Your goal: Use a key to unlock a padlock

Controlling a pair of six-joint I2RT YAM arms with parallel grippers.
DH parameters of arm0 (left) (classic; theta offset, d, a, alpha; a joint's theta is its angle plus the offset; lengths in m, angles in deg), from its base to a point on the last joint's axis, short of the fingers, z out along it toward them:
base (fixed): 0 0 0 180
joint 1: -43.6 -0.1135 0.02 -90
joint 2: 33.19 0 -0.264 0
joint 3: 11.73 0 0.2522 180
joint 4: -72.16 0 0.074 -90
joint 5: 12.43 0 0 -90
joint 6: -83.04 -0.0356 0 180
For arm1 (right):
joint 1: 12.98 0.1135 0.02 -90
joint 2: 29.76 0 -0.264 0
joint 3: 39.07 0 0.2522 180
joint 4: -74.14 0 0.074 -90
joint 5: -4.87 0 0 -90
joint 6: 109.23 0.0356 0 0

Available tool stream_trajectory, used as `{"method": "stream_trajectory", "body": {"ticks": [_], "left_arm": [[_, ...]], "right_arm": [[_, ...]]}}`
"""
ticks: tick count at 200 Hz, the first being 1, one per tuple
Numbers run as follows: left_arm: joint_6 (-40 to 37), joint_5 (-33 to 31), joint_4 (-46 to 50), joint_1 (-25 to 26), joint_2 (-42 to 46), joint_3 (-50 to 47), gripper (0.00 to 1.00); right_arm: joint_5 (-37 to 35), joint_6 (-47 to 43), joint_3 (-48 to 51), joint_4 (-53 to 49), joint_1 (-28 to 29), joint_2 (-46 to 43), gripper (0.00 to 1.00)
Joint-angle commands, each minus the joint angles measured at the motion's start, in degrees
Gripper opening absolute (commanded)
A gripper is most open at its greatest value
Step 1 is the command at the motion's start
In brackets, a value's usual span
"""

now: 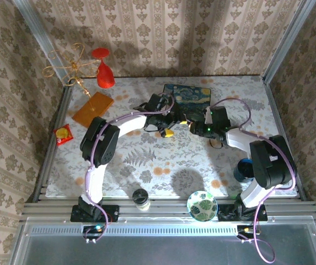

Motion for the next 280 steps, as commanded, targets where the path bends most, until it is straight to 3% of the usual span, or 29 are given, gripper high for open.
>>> {"method": "stream_trajectory", "body": {"ticks": [1,19,31,62,112,170,208,280], "left_arm": [[-3.6,-6.2,1.5,-1.0,0.8,-0.5,0.92],[-6.5,-10.0,1.1,-1.4,1.5,-0.1,0.93],[-8.2,-13.0,0.4,-1.7,2.9,-0.2,0.95],[-13.7,-21.2,4.3,-2.4,4.6,3.5,1.0],[-14.2,-24.5,3.6,-3.5,3.5,5.6,1.0],[-22.8,-27.2,3.1,-6.8,-2.6,14.0,1.0],[-30.3,-28.6,8.1,-7.9,-7.5,23.2,1.0],[-43.5,-29.4,21.3,-8.3,-21.6,47.7,1.0]], "right_arm": [[-3.7,-4.7,-5.2,-2.8,-0.4,3.5,0.47],[-4.2,-5.8,-8.9,-4.5,-0.9,6.0,0.48],[-4.1,-6.4,-11.4,-5.1,-1.4,7.8,0.56],[-0.6,-7.6,-19.1,-6.9,-2.4,14.0,0.57],[6.1,-5.9,-25.8,-6.1,-3.4,20.5,0.57],[13.4,0.3,-23.3,0.0,-4.0,23.8,0.5],[15.2,2.5,-22.5,2.3,-4.0,25.3,0.43],[16.5,4.9,-15.3,10.2,-3.9,21.4,0.49]]}}
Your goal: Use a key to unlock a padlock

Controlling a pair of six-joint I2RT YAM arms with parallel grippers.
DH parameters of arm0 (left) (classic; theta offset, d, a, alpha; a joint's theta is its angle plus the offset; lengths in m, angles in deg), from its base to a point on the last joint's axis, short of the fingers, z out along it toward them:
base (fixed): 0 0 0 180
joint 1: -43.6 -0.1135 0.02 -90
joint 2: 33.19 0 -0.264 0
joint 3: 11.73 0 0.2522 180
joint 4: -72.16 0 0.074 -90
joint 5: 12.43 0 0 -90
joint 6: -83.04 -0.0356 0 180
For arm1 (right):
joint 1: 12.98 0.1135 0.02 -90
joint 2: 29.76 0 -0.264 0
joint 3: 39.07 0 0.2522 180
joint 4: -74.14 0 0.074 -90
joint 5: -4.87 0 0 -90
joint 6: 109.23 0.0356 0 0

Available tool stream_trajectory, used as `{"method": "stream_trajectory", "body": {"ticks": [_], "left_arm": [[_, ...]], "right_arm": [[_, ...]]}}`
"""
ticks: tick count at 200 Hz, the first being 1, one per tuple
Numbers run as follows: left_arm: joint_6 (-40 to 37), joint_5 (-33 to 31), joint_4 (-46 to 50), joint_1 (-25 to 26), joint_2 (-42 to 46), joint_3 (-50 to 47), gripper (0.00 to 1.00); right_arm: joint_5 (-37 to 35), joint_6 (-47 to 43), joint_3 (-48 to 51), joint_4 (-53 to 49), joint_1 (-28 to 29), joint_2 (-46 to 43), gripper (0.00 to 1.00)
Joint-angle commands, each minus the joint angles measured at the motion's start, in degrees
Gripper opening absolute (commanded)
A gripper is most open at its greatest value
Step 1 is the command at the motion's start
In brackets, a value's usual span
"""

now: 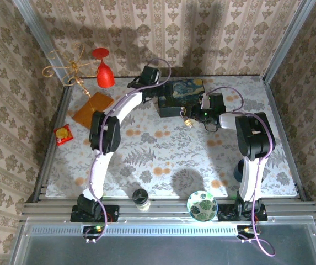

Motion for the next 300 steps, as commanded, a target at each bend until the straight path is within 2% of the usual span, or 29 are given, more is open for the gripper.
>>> {"method": "stream_trajectory", "body": {"ticks": [1,50,105,119,144,152,179,224,262,300], "left_arm": [[-6.4,-1.3,7.3,-0.3,-3.6,6.2,1.0],[-8.0,-2.0,6.3,-0.9,-7.1,9.8,1.0],[-7.1,0.5,6.4,-1.0,-9.9,11.9,1.0],[-7.1,0.3,6.5,-0.9,-9.8,11.2,1.0],[-6.7,0.0,6.7,-0.8,-9.3,9.7,1.0],[-6.6,-0.3,6.5,-0.7,-9.0,9.1,1.0],[-5.9,-1.3,5.8,-0.5,-7.8,6.5,1.0],[-4.0,-1.3,4.9,-0.4,-6.9,3.6,1.0],[-2.6,-2.2,2.9,0.2,-5.1,0.3,1.0],[-1.1,-2.8,1.5,0.9,-3.9,-2.6,1.0]], "right_arm": [[1.3,1.8,2.3,-0.4,0.3,-1.2,0.49],[0.8,0.2,-0.2,-3.4,1.2,1.2,0.43],[-0.2,-0.3,-0.6,-4.4,2.0,1.3,0.42],[-0.8,-0.1,-0.1,-4.2,2.0,0.9,0.36],[-1.9,1.1,0.6,-3.7,2.0,0.3,0.15],[-2.2,1.8,1.1,-3.0,2.0,-0.1,0.13],[-2.2,7.9,3.7,1.3,2.0,-1.5,0.06],[-3.7,26.5,12.4,20.5,2.0,-2.4,0.0],[-9.2,40.1,14.2,33.2,3.7,0.8,0.0],[-17.7,44.7,16.2,34.8,5.3,0.1,0.0]]}}
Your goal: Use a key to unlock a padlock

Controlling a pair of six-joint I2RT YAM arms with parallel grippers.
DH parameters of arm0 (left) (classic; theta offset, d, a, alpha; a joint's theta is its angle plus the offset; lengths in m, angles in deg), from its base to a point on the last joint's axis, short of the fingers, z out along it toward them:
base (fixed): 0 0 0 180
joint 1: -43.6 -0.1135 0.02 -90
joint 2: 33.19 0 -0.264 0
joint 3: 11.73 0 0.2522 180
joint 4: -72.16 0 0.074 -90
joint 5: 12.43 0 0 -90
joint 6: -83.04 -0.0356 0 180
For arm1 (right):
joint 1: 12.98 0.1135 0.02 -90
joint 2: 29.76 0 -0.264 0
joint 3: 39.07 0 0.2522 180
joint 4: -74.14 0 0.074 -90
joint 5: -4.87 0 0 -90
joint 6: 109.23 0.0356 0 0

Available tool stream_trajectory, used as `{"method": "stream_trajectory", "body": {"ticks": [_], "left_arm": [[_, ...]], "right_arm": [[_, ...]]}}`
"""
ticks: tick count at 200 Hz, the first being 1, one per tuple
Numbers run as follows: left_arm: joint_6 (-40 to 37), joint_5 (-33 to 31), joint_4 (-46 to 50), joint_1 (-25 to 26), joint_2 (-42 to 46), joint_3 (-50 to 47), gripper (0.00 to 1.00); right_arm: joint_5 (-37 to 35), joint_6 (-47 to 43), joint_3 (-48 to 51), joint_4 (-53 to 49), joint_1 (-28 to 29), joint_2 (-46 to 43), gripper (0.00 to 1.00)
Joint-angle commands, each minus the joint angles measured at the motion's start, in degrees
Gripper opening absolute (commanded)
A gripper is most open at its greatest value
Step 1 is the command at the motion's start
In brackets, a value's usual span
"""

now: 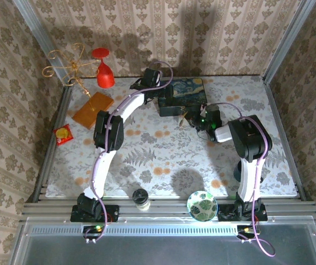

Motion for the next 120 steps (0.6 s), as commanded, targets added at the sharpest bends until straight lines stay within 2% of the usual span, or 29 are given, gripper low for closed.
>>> {"method": "stream_trajectory", "body": {"ticks": [1,30,120], "left_arm": [[0.6,-1.5,5.3,1.1,0.5,-3.6,1.0],[2.5,-2.0,4.2,1.3,1.3,-6.2,1.0],[7.0,-3.9,0.9,2.2,5.5,-13.2,1.0]], "right_arm": [[-9.1,7.4,1.9,3.8,0.8,0.1,0.0],[-12.9,9.3,4.2,10.4,1.3,-0.9,0.0],[-28.0,19.0,8.7,16.2,2.8,-2.8,0.0]]}}
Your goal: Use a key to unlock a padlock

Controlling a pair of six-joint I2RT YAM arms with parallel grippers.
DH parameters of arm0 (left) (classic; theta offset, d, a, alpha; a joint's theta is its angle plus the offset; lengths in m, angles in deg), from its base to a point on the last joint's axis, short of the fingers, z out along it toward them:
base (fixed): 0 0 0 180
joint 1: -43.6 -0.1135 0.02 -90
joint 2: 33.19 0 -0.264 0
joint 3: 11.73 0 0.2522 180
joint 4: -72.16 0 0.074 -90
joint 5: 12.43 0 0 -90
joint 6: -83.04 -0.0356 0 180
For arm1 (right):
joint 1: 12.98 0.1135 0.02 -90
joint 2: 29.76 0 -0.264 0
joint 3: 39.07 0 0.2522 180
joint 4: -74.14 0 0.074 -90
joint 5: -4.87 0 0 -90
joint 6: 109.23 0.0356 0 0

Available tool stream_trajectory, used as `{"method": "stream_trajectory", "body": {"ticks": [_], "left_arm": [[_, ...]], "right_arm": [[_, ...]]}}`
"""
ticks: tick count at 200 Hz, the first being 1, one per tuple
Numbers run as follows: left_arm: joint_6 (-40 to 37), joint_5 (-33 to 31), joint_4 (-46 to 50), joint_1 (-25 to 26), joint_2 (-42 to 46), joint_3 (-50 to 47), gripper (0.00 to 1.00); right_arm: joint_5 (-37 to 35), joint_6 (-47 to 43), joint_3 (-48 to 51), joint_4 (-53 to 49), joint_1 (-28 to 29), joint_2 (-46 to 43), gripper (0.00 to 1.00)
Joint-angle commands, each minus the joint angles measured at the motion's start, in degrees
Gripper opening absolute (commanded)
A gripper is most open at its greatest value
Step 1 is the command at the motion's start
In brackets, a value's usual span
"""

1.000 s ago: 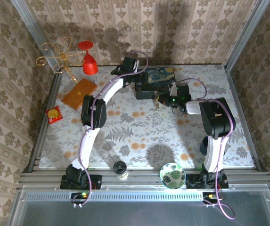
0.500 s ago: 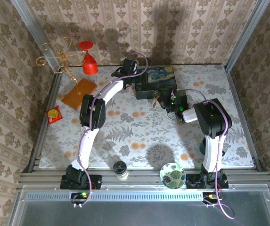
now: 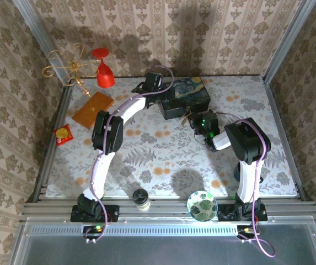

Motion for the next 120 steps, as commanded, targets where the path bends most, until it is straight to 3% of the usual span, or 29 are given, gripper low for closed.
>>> {"method": "stream_trajectory", "body": {"ticks": [1,63,120], "left_arm": [[0.9,-2.1,6.5,0.4,1.0,-3.9,1.0],[2.9,-2.5,5.3,0.8,1.8,-6.3,1.0],[3.7,-3.0,4.9,0.2,2.1,-7.3,1.0]], "right_arm": [[-9.6,4.9,1.0,4.8,-0.5,-1.4,0.0],[-15.7,8.4,3.0,7.4,-1.3,-2.3,0.0],[-16.4,5.9,2.1,-0.6,-3.7,-6.5,0.0]]}}
